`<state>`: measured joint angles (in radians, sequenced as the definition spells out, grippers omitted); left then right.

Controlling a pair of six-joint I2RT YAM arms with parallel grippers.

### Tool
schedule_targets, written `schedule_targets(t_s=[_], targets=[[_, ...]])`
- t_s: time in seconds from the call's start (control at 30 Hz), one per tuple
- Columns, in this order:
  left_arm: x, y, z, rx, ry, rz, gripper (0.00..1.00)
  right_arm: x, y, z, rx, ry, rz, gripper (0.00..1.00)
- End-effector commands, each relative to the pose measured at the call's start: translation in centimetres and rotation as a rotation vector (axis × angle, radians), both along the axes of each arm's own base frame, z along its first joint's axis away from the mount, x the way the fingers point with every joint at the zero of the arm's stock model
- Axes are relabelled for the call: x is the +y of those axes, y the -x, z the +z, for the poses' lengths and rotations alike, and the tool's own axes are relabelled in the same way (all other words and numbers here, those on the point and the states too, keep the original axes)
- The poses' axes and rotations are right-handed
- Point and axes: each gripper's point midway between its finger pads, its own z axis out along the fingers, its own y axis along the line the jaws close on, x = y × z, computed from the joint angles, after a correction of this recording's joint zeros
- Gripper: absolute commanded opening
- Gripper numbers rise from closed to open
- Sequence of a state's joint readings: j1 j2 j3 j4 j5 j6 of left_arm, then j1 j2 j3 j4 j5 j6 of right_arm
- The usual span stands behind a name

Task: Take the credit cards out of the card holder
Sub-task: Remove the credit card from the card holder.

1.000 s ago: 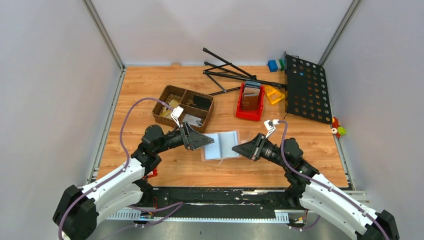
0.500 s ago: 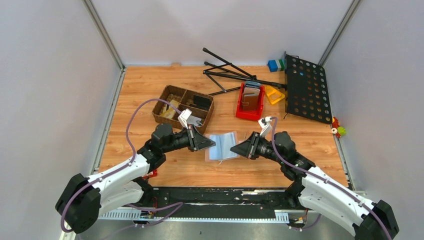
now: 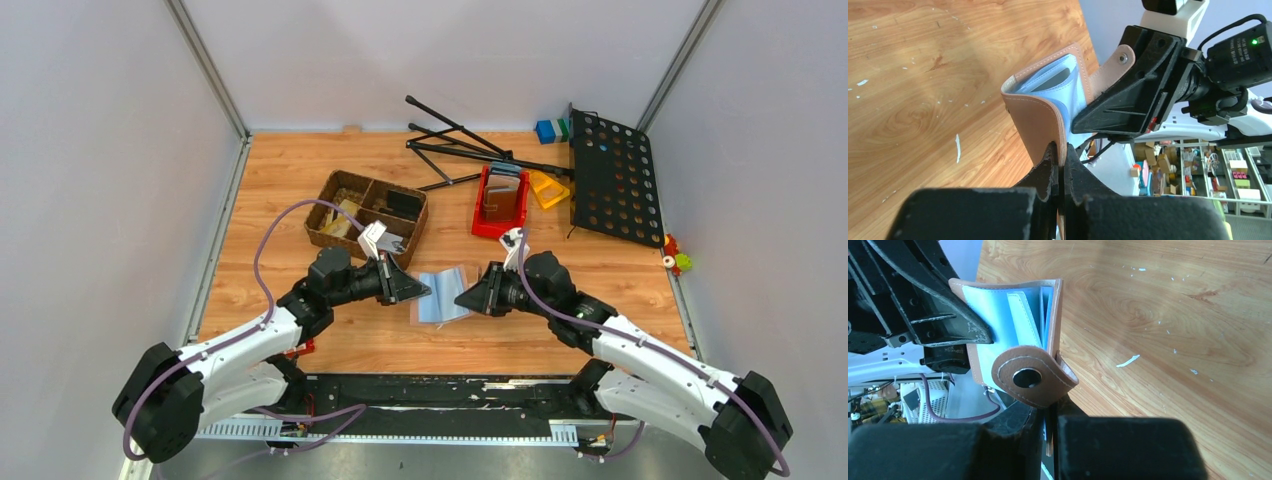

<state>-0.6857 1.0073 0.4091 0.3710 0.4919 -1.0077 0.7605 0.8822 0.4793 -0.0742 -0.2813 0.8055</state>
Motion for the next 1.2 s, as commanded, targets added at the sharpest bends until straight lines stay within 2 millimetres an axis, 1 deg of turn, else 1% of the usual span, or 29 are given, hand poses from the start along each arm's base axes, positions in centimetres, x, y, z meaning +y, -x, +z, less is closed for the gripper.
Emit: schedule_targets(t_s=[0.0,0.1,0.13,0.23,0.4,0.47,0.53,0.63,0.73,0.77,0.83,0.9,0.93,0.97,1.0,1.03,1.1,1.13,1.17], targets=[[-0.5,-0.4,2.0,-0.074,0.013,-0.007,0.0,0.5,0.7,2.0,-0.076,-0.041,0.07,0.06],[-0.1,-0.8,0.8,-0.047,-0.013,0.032,0.0,0.7,1.7,4.0,-0.126,-0.129,0.111,0.32],[-0.1,-0.9,0.6,-0.042,-0.011,0.041,0.0,0.7,1.9,4.5,-0.139,-0.154,0.118,0.37],[-0.2,-0.9,0.8,-0.032,0.016,0.045,0.0,0.2,2.3,5.2,-0.151,-0.192,0.102,0.43],[-0.3,-0.9,1.0,-0.025,0.033,0.044,0.0,-0.9,2.1,5.4,-0.163,-0.201,0.035,0.45],[-0.4,-0.8,1.1,-0.024,0.039,0.04,0.0,-1.1,1.9,5.6,-0.172,-0.203,0.017,0.41],[-0.4,-0.7,1.4,-0.023,0.051,0.037,0.0,-1.5,1.9,4.7,-0.147,-0.17,-0.001,0.36],[-0.5,-0.6,1.7,-0.031,0.069,0.029,0.0,-1.7,1.6,3.9,-0.127,-0.126,-0.017,0.25],[-0.6,-0.6,1.3,-0.026,0.072,0.026,0.0,-1.6,1.4,3.1,-0.106,-0.086,-0.014,0.13],[-0.7,-0.6,1.0,-0.023,0.068,0.023,0.0,-1.5,1.3,3.0,-0.102,-0.078,-0.012,0.06],[-0.7,-0.8,0.0,-0.021,0.039,0.025,0.0,-1.6,1.2,2.6,-0.096,-0.058,-0.013,0.0],[-0.4,-1.5,-1.7,-0.017,-0.038,0.046,0.0,-1.5,1.2,2.6,-0.095,-0.055,-0.011,0.0],[-0.1,-1.8,-3.1,0.0,-0.106,0.061,0.0,-1.5,1.2,2.6,-0.095,-0.055,-0.01,0.0],[0.3,-2.0,-4.3,0.007,-0.166,0.073,0.03,-1.5,1.3,2.6,-0.096,-0.057,-0.008,0.0],[0.5,-2.2,-5.0,0.002,-0.207,0.081,0.08,-1.5,1.3,2.8,-0.099,-0.062,-0.006,0.0],[0.6,-2.3,-5.4,-0.008,-0.23,0.076,0.16,-1.5,1.3,2.8,-0.101,-0.065,-0.002,0.0],[0.2,-2.1,-5.3,-0.021,-0.217,0.057,0.39,-1.4,1.4,3.1,-0.104,-0.074,0.004,0.0],[0.0,-2.0,-5.0,-0.027,-0.192,0.048,0.51,-1.3,1.5,3.1,-0.101,-0.079,0.006,0.0],[-0.3,-1.8,-4.6,-0.032,-0.161,0.036,0.61,-1.2,1.5,3.3,-0.102,-0.088,0.01,0.0]])
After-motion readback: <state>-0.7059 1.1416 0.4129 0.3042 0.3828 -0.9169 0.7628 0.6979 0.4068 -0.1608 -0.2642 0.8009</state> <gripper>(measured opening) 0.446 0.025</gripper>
